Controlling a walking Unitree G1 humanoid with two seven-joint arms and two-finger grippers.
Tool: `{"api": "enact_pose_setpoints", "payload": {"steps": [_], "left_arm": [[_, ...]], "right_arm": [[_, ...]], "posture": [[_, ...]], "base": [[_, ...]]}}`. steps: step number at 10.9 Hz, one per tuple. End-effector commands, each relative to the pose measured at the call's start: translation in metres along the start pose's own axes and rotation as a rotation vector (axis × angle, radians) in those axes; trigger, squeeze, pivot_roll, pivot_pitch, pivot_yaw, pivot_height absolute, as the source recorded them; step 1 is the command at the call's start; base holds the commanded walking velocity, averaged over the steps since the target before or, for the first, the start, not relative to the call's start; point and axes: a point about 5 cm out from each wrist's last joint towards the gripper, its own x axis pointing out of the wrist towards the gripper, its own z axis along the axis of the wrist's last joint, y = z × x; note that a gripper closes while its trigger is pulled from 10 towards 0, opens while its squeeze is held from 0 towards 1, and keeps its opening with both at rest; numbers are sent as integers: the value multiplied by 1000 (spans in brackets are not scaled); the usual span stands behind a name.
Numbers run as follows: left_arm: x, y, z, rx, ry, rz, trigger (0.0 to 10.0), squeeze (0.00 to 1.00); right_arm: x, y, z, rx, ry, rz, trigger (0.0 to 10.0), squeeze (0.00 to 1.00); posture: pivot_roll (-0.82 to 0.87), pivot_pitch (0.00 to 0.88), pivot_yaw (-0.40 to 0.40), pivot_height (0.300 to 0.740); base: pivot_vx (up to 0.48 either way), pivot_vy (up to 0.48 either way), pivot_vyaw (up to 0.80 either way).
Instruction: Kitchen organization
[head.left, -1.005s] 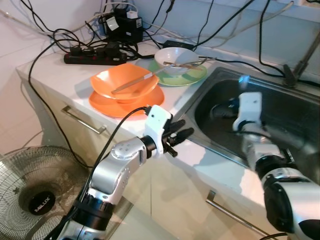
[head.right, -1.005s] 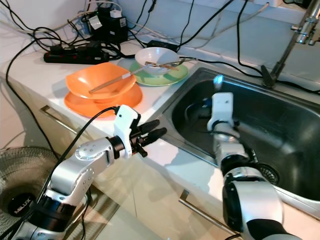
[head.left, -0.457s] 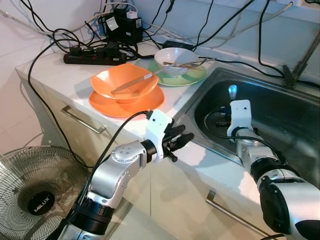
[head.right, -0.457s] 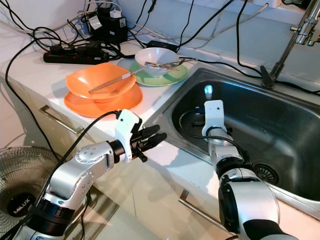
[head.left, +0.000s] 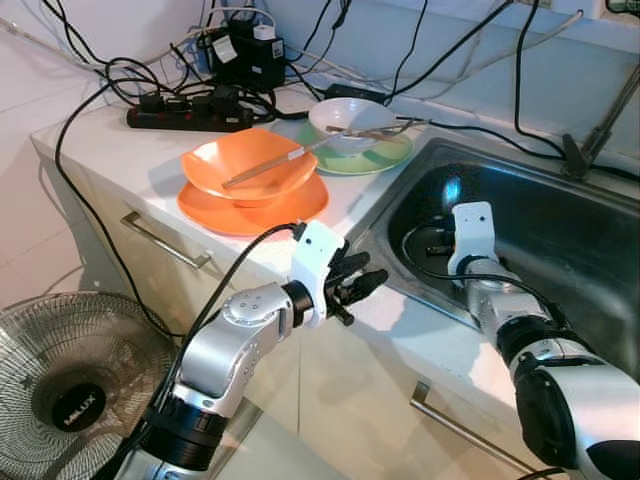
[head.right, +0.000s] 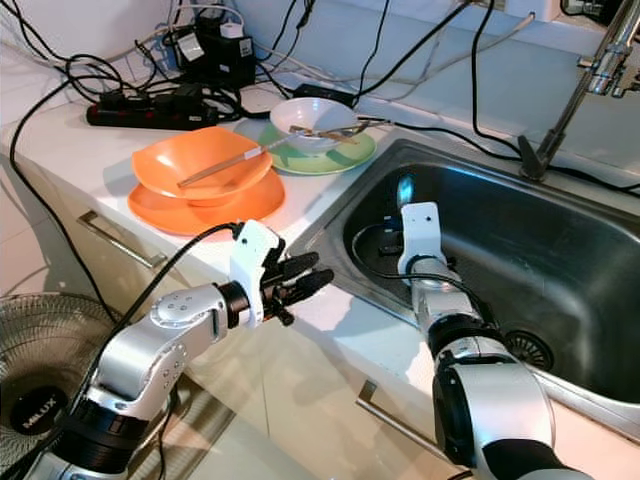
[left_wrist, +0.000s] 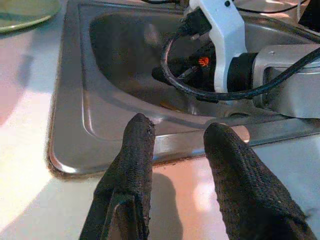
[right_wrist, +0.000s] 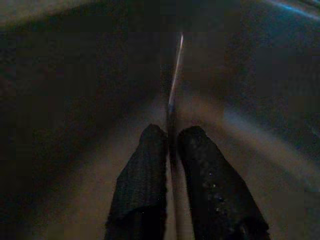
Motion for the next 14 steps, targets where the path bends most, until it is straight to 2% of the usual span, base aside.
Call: {"api": "enact_pose_setpoints", "payload": {"steps": [1, 2, 5, 6, 8, 9, 10, 11, 12, 13, 14], "left_arm": [[-1, -1, 3, 11, 0, 6, 10000, 0], [0, 0, 3, 12, -1, 7, 10000, 0], [-1, 2, 6, 20, -14, 26, 10000, 0], [-2, 9, 17, 102, -71, 111, 10000, 0], [-5, 22, 36, 305, -111, 278, 10000, 0], [-9, 26, 73, 413, -248, 334, 10000, 0], [-15, 30, 91, 433, -317, 381, 10000, 0], [-20, 42, 102, 456, -339, 456, 10000, 0], [-27, 74, 102, 445, -274, 613, 10000, 0], [-31, 88, 99, 447, -236, 673, 10000, 0], [-36, 109, 93, 460, -149, 732, 10000, 0]], "right_arm": [[0, 5, -5, -5, 33, 16, 10000, 776], [0, 5, -4, -13, 28, 16, 10000, 0], [1, 5, 3, -22, -8, 13, 10000, 0], [1, 5, 14, -12, -81, 9, 10000, 0], [0, 10, 36, 41, -214, 52, 10000, 0], [-4, 17, 54, 91, -350, 115, 10000, 0], [-5, 18, 52, 119, -367, 115, 10000, 0], [-7, 22, 46, 142, -368, 118, 10000, 0], [-9, 30, 32, 168, -345, 125, 10000, 0], [-10, 32, 28, 175, -342, 131, 10000, 0], [-11, 36, 23, 181, -337, 143, 10000, 0]], "posture": [[231, 17, -49, 740], [231, 19, -49, 740], [233, 20, -49, 740], [235, 21, -47, 740], [235, 21, -45, 740], [227, 19, -42, 740], [224, 13, -38, 740], [228, 8, -37, 740], [217, 0, -26, 740], [218, 0, -26, 740], [219, 0, -28, 740]], "base": [[0, 0, 0], [0, 0, 0], [0, 0, 0], [0, 0, 0], [0, 0, 0], [0, 0, 0], [0, 0, 0], [0, 0, 0], [0, 0, 0], [0, 0, 0], [0, 0, 0]]}}
